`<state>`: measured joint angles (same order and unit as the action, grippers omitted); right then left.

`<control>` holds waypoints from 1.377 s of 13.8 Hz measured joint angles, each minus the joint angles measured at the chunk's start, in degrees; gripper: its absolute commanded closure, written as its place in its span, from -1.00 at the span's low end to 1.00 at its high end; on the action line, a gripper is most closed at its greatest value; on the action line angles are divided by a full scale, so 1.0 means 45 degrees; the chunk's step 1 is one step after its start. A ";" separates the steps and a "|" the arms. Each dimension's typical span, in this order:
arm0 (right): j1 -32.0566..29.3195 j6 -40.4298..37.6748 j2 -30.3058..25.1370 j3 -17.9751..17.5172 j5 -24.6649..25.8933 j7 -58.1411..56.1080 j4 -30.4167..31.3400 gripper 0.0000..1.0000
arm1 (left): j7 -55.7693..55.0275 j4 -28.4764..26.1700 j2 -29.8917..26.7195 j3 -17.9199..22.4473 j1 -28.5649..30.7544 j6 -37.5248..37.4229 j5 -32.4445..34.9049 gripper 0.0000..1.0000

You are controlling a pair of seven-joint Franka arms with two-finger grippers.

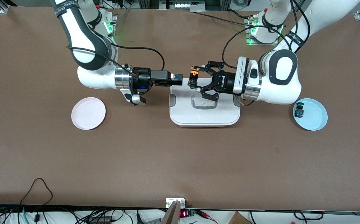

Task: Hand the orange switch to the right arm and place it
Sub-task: 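Grasp the orange switch with the right gripper from the left gripper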

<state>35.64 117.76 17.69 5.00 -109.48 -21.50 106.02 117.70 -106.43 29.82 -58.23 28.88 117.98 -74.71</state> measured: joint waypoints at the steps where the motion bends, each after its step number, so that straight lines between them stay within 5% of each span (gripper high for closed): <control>1: 0.0172 0.0263 0.0000 0.0000 -0.0136 -0.0079 0.0000 -1.00 | 0.0010 0.0000 0.0000 0.0000 0.0000 0.0001 0.0000 0.99; 19: 0.0656 0.1098 0.0019 0.0008 -0.0246 -0.0378 -0.0018 -0.90 | 0.0110 0.0000 0.0000 -0.0001 -0.0003 0.0003 -0.0001 0.99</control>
<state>38.59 122.70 17.77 5.04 -110.58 -23.21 105.94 118.20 -106.43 29.82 -58.24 28.86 117.99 -74.71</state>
